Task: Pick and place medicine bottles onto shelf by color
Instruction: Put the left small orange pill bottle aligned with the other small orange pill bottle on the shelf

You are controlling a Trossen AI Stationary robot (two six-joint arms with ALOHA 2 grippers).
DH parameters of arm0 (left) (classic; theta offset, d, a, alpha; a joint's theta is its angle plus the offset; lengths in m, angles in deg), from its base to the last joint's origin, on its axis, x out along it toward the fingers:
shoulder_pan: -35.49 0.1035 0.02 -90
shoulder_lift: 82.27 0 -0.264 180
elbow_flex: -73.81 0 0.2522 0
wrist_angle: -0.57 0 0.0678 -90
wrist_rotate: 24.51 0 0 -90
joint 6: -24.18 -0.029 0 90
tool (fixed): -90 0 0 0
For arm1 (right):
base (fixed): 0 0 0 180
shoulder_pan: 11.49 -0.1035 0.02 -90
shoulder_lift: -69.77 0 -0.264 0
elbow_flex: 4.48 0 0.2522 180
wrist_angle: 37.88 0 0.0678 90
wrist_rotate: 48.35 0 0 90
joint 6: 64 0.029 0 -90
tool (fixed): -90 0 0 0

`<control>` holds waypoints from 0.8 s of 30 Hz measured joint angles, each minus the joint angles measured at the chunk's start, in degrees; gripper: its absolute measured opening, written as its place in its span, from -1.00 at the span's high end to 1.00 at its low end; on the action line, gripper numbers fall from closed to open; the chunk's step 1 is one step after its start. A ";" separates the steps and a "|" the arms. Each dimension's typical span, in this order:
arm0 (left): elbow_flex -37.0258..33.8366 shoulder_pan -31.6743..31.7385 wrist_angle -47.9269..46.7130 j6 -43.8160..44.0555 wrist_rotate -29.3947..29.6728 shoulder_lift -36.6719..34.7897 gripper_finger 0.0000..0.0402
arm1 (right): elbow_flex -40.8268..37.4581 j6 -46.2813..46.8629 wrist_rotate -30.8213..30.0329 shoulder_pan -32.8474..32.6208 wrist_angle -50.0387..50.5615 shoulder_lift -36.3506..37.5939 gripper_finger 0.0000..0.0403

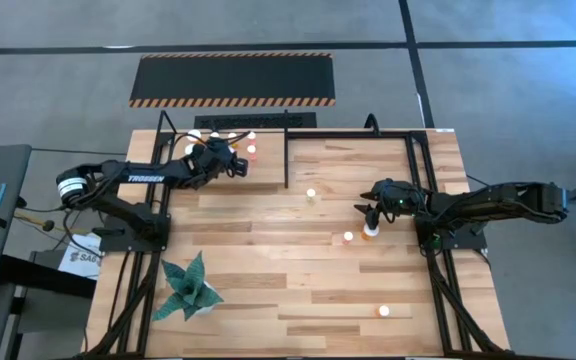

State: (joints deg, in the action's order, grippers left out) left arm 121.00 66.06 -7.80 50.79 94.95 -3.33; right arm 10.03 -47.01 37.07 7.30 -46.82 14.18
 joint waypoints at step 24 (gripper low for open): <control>0.33 0.30 5.79 0.22 -0.16 4.57 0.43 | 0.00 0.02 0.01 0.00 0.00 0.00 -0.27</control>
State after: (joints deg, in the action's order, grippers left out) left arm 121.33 66.36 -2.00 51.01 94.78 1.24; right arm 10.03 -46.99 37.08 7.30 -46.82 14.18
